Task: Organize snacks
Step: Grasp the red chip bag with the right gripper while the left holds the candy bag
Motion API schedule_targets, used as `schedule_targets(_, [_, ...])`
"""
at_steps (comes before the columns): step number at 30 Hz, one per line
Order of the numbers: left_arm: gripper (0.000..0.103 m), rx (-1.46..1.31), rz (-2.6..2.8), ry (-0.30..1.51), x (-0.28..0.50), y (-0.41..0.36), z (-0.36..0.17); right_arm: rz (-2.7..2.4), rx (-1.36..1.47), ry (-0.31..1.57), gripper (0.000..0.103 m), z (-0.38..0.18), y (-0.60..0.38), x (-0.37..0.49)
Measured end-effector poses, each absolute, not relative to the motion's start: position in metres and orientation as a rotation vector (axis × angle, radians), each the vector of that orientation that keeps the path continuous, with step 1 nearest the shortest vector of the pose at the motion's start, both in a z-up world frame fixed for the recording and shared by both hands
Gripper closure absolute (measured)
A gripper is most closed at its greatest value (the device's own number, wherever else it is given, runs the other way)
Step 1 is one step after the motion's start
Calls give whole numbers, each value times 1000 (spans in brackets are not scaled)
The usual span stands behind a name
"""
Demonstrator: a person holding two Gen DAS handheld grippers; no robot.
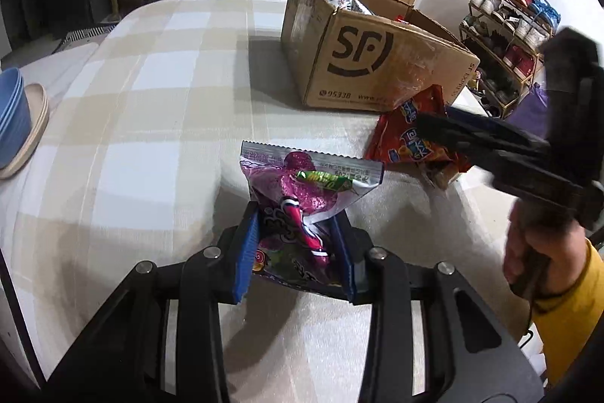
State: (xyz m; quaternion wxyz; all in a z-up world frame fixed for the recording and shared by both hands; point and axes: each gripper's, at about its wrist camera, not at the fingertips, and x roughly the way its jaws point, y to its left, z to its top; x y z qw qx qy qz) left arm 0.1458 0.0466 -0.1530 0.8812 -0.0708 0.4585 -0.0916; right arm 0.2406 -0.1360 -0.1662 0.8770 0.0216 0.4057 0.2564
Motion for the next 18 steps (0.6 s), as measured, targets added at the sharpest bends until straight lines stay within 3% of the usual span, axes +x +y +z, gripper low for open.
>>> schedule_targets(4, [70,-175,-180,954,143,55,-159,529,-12,853,54,-173,-127,242])
schedule_targets(8, [70,-187,-175,955,142,59,-160,552,-36,852,63,-175,-122,240])
schedule_targets(18, [70,-184,-168,937,131,60,-150,605,66,800,66,-157,-128,218])
